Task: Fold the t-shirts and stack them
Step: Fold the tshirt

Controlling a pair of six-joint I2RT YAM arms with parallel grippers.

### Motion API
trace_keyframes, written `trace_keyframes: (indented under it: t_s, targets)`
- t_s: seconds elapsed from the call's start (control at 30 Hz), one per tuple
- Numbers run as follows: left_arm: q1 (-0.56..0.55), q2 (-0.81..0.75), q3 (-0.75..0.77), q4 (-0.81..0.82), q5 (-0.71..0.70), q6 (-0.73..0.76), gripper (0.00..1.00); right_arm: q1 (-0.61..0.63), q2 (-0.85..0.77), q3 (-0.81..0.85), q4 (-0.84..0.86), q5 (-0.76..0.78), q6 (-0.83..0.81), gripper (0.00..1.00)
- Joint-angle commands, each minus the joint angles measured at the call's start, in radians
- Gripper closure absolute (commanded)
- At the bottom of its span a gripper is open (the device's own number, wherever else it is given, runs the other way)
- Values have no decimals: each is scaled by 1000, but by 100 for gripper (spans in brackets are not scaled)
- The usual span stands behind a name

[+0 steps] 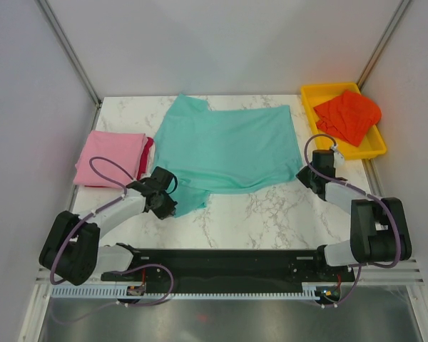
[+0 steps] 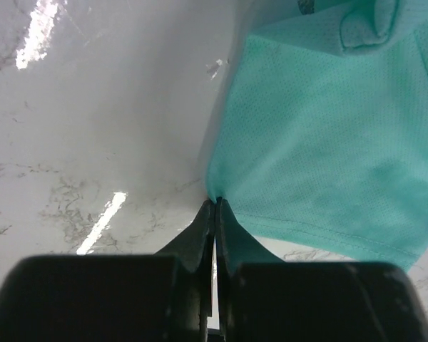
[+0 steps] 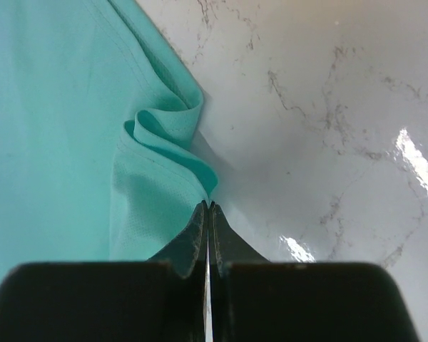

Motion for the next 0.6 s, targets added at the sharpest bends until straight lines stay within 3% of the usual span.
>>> trace_keyframes:
  t_s: [0.0,0.3,0.57]
  targets:
    - [-14,-62,-18,26,32,-19,98,0,-71,2,-72,31,-8,100]
    - [-20,-425,-21,-104,122,-28,98,0,-278,-18,-264,110,-25,100]
    - [-22,-591,62,-233,165,-42,98,0,-417,-70,-329,95,-37,100]
